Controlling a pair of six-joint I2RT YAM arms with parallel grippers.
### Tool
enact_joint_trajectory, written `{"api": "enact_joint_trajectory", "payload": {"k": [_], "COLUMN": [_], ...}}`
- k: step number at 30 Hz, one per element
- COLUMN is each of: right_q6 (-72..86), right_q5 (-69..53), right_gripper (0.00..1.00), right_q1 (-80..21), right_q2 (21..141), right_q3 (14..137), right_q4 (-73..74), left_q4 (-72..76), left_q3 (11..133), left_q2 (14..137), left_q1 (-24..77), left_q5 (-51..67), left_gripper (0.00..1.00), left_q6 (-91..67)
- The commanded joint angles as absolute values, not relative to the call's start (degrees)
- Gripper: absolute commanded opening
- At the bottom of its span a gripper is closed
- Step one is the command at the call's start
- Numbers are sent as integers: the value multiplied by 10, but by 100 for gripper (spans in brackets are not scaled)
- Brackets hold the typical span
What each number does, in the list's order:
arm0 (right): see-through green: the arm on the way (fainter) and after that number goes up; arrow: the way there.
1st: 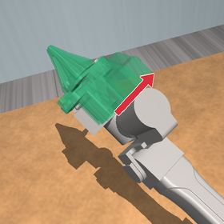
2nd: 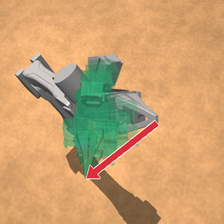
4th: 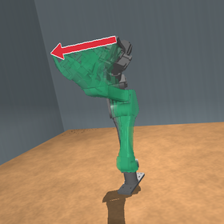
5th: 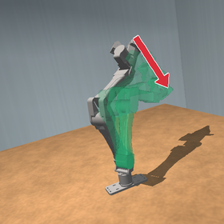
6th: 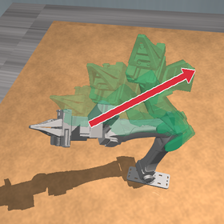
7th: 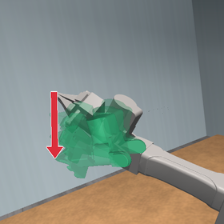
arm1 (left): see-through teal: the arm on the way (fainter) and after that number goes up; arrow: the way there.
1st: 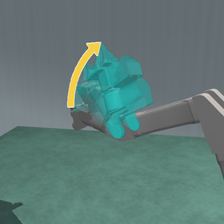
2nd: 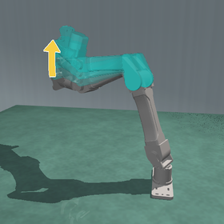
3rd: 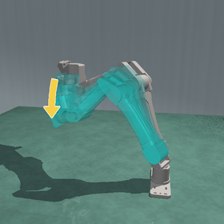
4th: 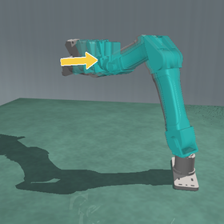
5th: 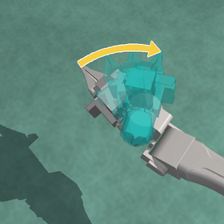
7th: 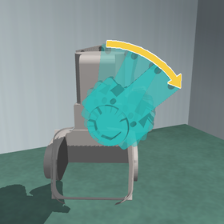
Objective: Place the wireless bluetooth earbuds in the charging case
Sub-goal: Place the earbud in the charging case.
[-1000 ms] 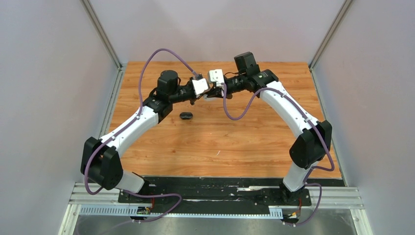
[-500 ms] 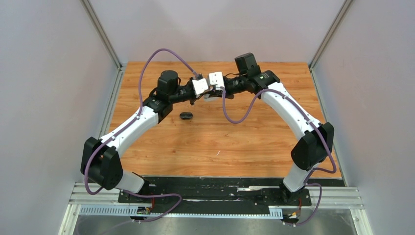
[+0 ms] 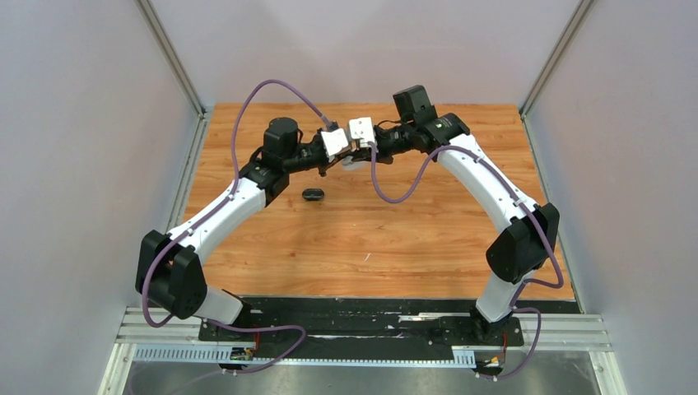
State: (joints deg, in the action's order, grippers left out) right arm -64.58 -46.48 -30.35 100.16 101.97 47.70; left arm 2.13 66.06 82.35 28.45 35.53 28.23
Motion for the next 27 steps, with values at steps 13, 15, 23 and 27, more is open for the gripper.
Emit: {"api": "enact_joint_trajectory", "payload": {"k": [13,15,23,27], "right_q6": [-656,-657,-672,-676], "right_q5": [-473,-473,-452,-440], "right_gripper": [1,1,1,8], "right_q1": [-315,-313,-313,-312], "right_q2": [1032,1029,1019,1023], "right_q3": [1045,1035,1013,1009], "right_q4": [526,515,503,510], "left_q4": [106,119,151,162], "left_q3": [686,681,653,645], "left_q2": [816,815,803,797], "left_q1": [297,297,297,297], "left_q5": [338,336,308,304], "left_gripper": [0,0,0,0], "left_q6": [198,189,175,174]}}
